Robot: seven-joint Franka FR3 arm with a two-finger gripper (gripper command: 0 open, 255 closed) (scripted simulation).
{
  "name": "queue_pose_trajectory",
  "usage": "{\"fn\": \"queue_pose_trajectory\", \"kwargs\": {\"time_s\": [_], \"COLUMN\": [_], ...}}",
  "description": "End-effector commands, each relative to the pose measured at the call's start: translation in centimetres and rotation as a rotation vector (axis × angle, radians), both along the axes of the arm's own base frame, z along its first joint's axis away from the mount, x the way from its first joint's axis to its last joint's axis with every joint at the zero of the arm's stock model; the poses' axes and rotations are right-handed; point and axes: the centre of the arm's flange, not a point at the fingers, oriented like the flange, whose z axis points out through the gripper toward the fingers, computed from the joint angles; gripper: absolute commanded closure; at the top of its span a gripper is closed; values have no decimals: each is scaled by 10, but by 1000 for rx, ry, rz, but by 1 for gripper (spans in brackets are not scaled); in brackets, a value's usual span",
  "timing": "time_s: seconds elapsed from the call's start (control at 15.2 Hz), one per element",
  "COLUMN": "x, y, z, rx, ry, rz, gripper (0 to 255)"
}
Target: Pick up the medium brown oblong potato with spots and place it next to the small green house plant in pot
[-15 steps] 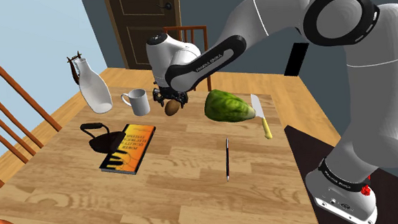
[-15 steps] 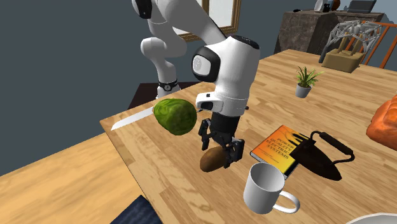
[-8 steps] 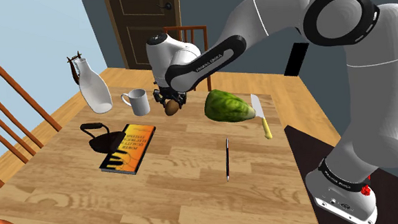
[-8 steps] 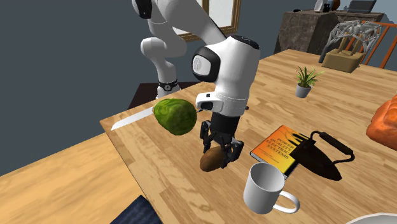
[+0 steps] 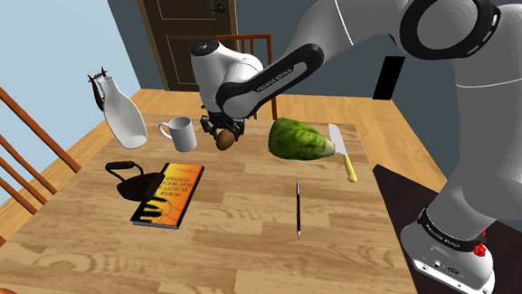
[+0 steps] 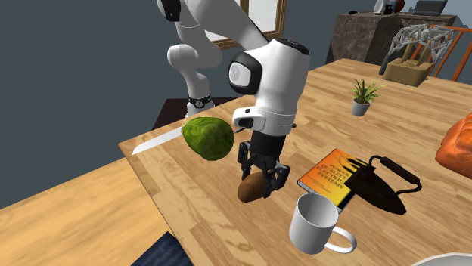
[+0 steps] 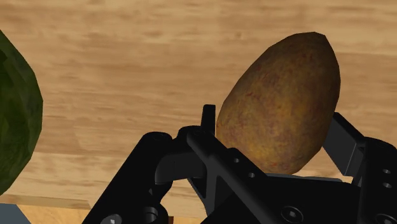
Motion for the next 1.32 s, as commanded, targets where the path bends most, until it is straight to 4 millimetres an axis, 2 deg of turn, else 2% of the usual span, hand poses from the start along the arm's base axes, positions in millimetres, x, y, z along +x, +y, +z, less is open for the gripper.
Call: {"fn": "queue_pose_trajectory", "kwargs": {"time_s": [0.0, 1.25], "x": [0, 0], "y": [0, 0], "z": [9, 109], "rx": [0, 0], "ry": [0, 0], "rz": [0, 0], "gripper": [255, 255]}}
